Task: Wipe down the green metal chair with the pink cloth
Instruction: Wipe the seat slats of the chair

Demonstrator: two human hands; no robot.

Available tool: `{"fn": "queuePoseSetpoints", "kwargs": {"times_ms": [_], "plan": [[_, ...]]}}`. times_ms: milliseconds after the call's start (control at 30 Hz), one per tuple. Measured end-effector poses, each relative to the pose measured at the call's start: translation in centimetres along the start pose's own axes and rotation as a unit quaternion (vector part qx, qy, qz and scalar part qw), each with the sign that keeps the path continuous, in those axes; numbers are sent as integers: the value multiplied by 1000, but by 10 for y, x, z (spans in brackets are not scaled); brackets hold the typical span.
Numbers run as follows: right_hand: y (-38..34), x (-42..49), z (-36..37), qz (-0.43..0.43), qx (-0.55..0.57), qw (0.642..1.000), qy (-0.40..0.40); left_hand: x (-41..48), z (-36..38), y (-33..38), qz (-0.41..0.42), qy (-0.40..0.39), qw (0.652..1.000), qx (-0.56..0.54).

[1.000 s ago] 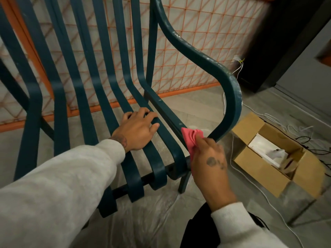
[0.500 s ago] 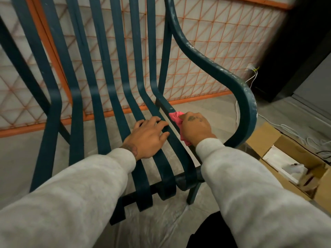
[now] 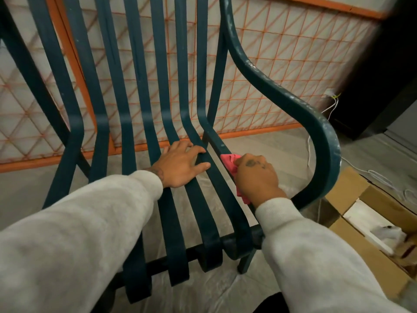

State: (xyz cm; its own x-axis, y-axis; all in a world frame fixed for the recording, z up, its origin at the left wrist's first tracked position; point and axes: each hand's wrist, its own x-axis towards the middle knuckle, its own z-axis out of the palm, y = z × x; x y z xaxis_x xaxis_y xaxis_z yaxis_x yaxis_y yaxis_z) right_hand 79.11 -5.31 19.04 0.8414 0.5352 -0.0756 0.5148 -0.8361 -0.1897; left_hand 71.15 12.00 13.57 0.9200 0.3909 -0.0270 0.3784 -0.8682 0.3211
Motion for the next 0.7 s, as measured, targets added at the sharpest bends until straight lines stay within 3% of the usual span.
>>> {"fn": "queuePoseSetpoints", "kwargs": {"times_ms": [300, 467, 700], "plan": [[-15, 40, 7, 34, 25, 999, -22, 11, -1, -25, -33, 13, 998, 61], [-29, 65, 8, -3, 30, 1000, -2, 10, 2, -23, -44, 13, 996, 71], [-35, 110, 6, 32, 226, 966, 119, 16, 3, -30, -26, 19, 998, 62]]}}
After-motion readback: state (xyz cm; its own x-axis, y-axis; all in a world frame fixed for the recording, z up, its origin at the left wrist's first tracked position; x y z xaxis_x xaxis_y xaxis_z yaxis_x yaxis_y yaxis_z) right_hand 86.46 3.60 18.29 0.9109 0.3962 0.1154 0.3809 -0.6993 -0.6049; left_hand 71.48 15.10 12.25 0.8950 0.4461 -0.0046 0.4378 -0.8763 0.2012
